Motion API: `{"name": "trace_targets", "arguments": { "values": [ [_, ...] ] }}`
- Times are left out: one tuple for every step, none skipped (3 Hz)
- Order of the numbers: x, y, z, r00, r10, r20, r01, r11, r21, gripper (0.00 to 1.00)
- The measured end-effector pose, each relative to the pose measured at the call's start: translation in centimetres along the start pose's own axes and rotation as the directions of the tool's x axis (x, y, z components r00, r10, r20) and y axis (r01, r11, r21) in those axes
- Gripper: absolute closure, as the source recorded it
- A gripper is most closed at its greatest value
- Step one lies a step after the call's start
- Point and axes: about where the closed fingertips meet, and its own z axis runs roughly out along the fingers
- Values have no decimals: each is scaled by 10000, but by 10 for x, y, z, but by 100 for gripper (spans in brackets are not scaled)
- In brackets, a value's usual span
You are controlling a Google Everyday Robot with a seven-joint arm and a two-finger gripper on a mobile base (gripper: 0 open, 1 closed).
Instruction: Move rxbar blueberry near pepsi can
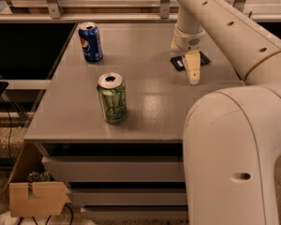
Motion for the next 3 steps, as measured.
{"name": "trace_targets", "arguments": {
  "values": [
    [23,-3,2,9993,354,-106,-354,9994,58,16],
    [27,-4,0,9990,421,-129,-420,9991,70,39],
    [28,-5,-7,9990,422,-129,-421,9991,69,62]
  ]
}}
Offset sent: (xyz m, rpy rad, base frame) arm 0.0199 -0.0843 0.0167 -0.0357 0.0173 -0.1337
